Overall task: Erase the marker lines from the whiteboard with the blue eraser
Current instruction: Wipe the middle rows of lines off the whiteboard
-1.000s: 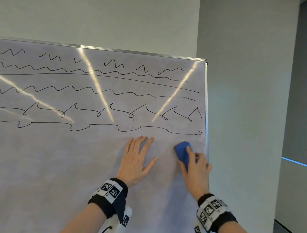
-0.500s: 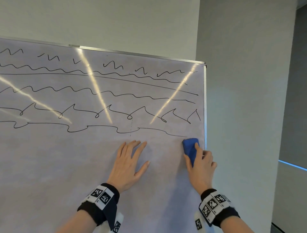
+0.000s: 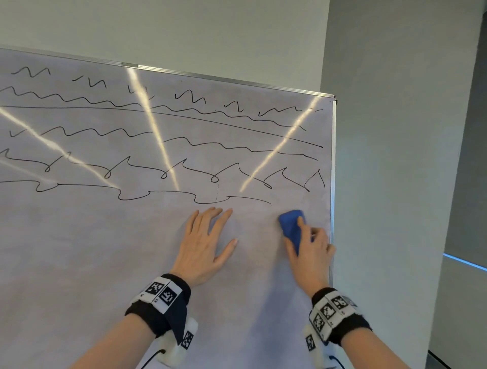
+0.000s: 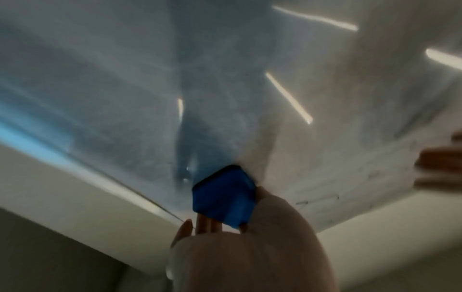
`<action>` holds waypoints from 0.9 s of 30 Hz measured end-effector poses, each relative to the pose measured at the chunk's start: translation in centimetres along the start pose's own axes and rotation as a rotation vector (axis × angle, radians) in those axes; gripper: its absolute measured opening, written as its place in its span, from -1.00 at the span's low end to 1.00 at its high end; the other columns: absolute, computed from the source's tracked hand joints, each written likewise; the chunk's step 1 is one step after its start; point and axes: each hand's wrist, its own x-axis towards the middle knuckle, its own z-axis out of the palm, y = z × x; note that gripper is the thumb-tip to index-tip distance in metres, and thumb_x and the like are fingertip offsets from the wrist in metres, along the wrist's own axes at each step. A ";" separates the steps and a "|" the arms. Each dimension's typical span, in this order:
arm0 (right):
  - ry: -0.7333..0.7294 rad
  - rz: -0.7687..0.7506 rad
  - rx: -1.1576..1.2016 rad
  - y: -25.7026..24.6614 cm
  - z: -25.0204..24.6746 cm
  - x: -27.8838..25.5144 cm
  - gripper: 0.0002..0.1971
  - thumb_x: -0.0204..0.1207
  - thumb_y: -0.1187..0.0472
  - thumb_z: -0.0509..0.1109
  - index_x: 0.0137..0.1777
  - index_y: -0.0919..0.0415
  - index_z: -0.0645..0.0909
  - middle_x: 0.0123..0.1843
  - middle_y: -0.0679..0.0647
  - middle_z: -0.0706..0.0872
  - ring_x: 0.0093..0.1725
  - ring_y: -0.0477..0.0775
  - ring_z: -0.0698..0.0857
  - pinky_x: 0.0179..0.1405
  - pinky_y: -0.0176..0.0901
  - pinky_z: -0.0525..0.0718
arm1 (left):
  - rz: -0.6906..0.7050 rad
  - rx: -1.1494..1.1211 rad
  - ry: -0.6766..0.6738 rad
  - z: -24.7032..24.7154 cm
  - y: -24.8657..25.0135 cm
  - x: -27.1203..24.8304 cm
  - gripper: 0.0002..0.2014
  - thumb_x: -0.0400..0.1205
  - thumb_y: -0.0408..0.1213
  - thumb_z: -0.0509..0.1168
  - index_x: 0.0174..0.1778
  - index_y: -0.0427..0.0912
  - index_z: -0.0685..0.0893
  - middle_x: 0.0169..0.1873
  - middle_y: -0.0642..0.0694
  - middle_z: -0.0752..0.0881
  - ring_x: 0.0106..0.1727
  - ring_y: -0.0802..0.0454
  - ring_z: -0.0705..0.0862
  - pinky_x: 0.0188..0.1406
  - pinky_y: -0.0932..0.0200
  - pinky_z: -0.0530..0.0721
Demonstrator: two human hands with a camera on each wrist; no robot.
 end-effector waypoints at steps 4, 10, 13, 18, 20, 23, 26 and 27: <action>0.056 0.187 0.002 -3.8 0.4 2.8 -0.40 0.32 0.09 0.60 0.32 0.31 0.52 -0.14 0.30 0.52 -0.26 0.27 0.53 -0.27 0.02 0.39 | -0.014 0.012 0.008 -1.3 -1.3 -1.0 -0.41 0.69 0.14 -0.01 0.58 -0.10 0.33 0.38 -0.14 0.46 0.49 -0.11 0.39 0.58 -0.14 0.13; -0.018 -0.157 0.024 -10.3 1.6 1.3 -0.39 0.33 0.06 0.54 0.37 0.16 0.46 -0.09 0.21 0.55 -0.20 0.24 0.54 -0.23 0.05 0.48 | -0.004 0.031 0.035 -3.0 -2.4 -1.0 -0.41 0.68 0.14 0.01 0.56 -0.13 0.37 0.36 -0.14 0.46 0.46 -0.12 0.42 0.55 -0.16 0.18; -0.057 -0.164 0.011 -6.7 1.1 0.0 -0.37 0.35 0.08 0.55 0.40 0.13 0.43 -0.05 0.22 0.55 -0.14 0.26 0.57 -0.17 0.07 0.46 | -0.012 0.045 0.036 -4.2 -3.8 -1.7 -0.41 0.68 0.13 0.02 0.56 -0.13 0.37 0.36 -0.14 0.47 0.46 -0.12 0.42 0.56 -0.15 0.17; -0.009 0.277 0.038 -7.1 0.8 1.8 -0.41 0.44 0.09 0.50 0.42 0.30 0.45 -0.02 0.32 0.50 -0.10 0.28 0.50 -0.11 0.08 0.35 | -0.055 0.069 0.022 -5.8 -6.3 -3.2 -0.40 0.68 0.15 -0.02 0.58 -0.10 0.34 0.36 -0.13 0.48 0.46 -0.10 0.42 0.57 -0.13 0.16; -0.005 0.235 0.047 -10.3 1.1 2.5 -0.41 0.40 0.10 0.53 0.38 0.31 0.48 -0.05 0.31 0.51 -0.15 0.29 0.51 -0.14 0.09 0.40 | -0.049 0.052 0.012 -5.8 -6.4 -3.1 -0.40 0.69 0.16 -0.04 0.58 -0.10 0.33 0.36 -0.13 0.47 0.47 -0.10 0.41 0.57 -0.14 0.15; -0.002 0.023 0.015 -13.0 1.7 2.0 -0.38 0.30 0.09 0.59 0.34 0.27 0.52 -0.10 0.27 0.53 -0.22 0.26 0.53 -0.24 0.05 0.47 | -0.018 0.030 -0.006 -5.4 -5.4 -2.6 -0.40 0.69 0.16 -0.04 0.57 -0.10 0.33 0.37 -0.13 0.47 0.46 -0.11 0.42 0.56 -0.16 0.16; -0.028 -0.120 -0.033 -10.6 1.5 1.1 -0.40 0.32 0.08 0.58 0.35 0.19 0.50 -0.08 0.23 0.54 -0.19 0.25 0.54 -0.23 0.05 0.45 | 0.001 0.023 -0.015 -5.5 -5.2 -2.6 -0.41 0.69 0.15 -0.02 0.57 -0.10 0.33 0.36 -0.14 0.47 0.46 -0.11 0.42 0.56 -0.16 0.16; -0.033 -0.069 -0.035 -9.4 1.2 0.9 -0.40 0.34 0.08 0.57 0.37 0.19 0.50 -0.06 0.23 0.53 -0.17 0.25 0.54 -0.20 0.05 0.42 | -0.003 0.022 -0.015 -5.7 -5.5 -2.8 -0.41 0.69 0.15 -0.01 0.58 -0.10 0.33 0.37 -0.13 0.47 0.46 -0.10 0.42 0.56 -0.16 0.16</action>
